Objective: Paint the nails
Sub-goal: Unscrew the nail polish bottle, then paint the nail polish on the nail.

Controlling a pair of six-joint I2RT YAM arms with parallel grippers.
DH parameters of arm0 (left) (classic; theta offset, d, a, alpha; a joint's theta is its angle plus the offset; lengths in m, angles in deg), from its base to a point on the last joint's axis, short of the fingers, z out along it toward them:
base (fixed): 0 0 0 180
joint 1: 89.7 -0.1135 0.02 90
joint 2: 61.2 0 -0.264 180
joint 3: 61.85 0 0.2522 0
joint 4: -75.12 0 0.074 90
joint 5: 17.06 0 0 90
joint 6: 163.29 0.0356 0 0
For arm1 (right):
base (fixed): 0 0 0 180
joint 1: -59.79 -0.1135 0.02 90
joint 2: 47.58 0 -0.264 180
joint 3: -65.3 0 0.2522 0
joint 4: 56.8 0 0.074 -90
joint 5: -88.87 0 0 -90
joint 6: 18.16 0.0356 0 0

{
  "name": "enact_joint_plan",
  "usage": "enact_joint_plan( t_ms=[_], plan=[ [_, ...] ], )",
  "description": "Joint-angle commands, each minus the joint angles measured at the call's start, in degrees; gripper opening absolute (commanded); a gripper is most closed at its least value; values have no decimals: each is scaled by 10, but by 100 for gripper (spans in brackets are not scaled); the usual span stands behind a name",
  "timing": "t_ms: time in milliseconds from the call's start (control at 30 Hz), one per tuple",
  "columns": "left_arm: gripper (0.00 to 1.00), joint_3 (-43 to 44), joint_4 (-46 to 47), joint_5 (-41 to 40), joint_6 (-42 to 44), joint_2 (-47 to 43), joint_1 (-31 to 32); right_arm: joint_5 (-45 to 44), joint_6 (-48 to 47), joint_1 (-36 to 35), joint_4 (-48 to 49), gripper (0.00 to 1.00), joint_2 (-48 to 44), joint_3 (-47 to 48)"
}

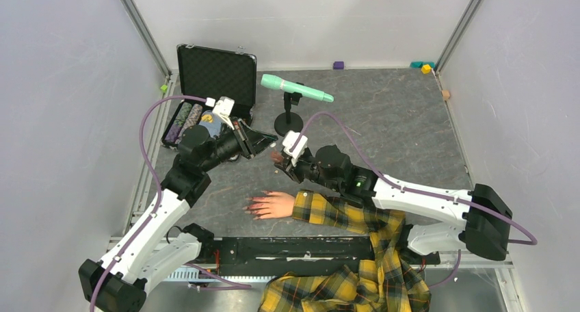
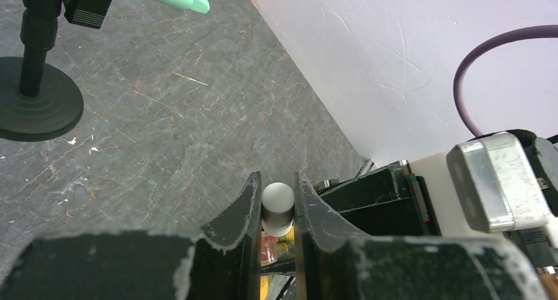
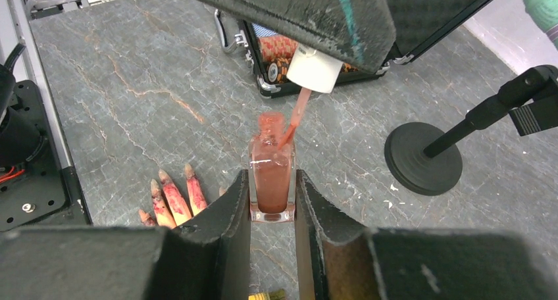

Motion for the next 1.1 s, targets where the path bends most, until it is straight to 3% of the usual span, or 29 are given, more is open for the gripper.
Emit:
enact_joint_plan(
  t_ms=[0,400,667,900,1067],
  plan=[
    [2,9,20,-10,2,-13,-4,6,-5,-4,15,0,12,34],
    [2,-1,-75,-119,18,-60,-5,-61,19,21,-29,0,-61,-35],
    [2,-129,-105,-246,-21,-169,-6,-141,96,57,-19,0,-168,-158],
    [2,-234,-83,-284,-12,-246,-5,-153,114,57,22,0,-228,-232],
    [2,-271,-103,-316,-4,-250,-5,-153,130,57,41,0,-255,-268]
  ],
)
